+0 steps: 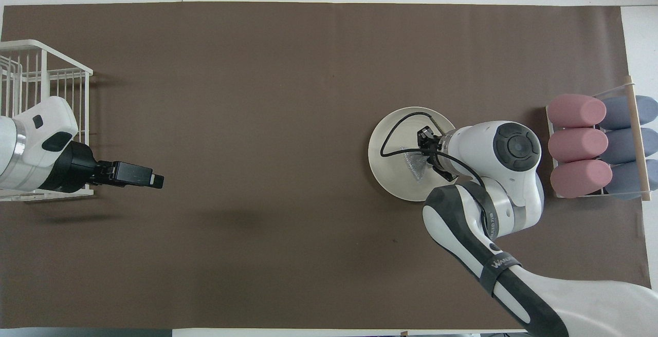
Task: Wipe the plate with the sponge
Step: 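Rub the wipe over the plate surface with the right gripper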
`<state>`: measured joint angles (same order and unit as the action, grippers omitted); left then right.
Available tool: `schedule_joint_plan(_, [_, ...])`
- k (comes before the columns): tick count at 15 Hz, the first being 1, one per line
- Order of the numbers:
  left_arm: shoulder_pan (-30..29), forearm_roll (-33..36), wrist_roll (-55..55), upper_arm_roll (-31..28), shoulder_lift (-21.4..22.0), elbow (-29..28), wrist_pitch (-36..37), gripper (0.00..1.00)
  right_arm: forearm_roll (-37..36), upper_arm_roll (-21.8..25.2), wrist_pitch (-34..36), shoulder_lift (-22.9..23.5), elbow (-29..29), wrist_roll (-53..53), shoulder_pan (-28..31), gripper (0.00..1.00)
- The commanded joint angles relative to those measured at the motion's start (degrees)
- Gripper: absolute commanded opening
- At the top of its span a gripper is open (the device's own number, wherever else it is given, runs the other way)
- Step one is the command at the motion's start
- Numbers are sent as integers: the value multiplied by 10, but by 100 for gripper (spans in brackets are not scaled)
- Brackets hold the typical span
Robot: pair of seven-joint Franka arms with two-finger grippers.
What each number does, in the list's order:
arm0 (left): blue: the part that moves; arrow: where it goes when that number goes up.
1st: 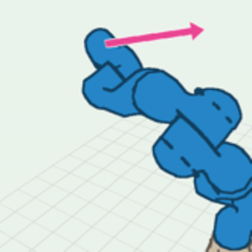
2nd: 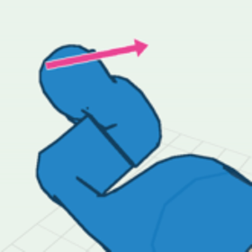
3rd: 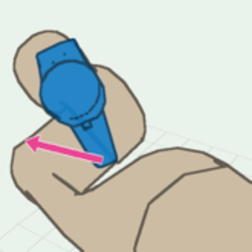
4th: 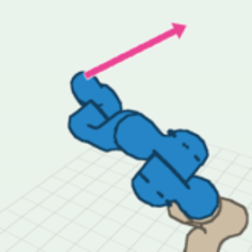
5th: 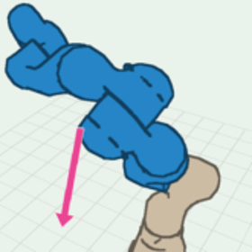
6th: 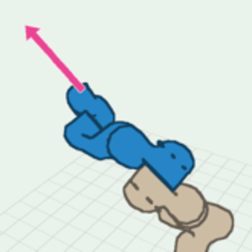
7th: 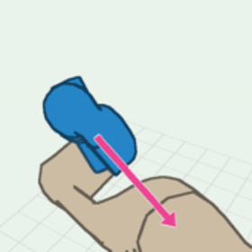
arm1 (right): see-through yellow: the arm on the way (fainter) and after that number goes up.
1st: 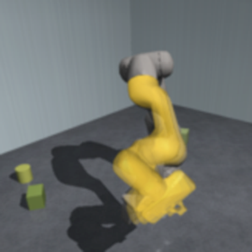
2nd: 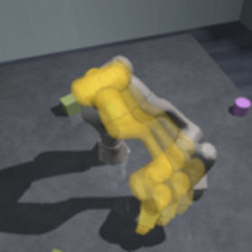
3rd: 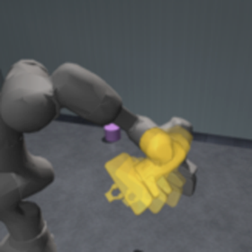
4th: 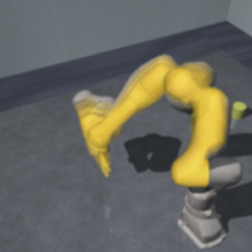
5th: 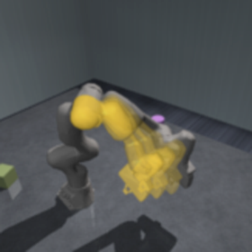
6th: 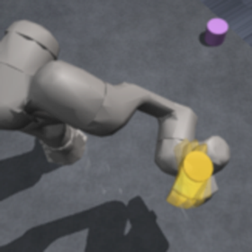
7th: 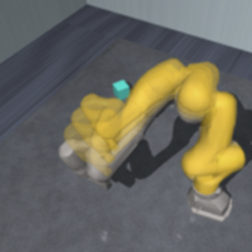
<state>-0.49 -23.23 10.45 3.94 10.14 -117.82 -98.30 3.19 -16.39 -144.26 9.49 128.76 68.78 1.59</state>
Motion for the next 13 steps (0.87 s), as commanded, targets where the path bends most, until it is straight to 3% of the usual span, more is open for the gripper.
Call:
schedule_joint_plan(1, [-6, 16, -24, 4, 5, 3, -2, 100, 4, -5, -15, 6, 2, -44, 14, 0])
schedule_joint_plan(5, [-6, 20, -31, 4, 5, 3, -11, 100, 4, -6, -11, 5, 5, -25, 6, 0])
schedule_joint_plan(13, [-6, 20, -39, 4, 5, 3, -19, 100, 9, -8, -15, 5, 0, 188, -76, 0])
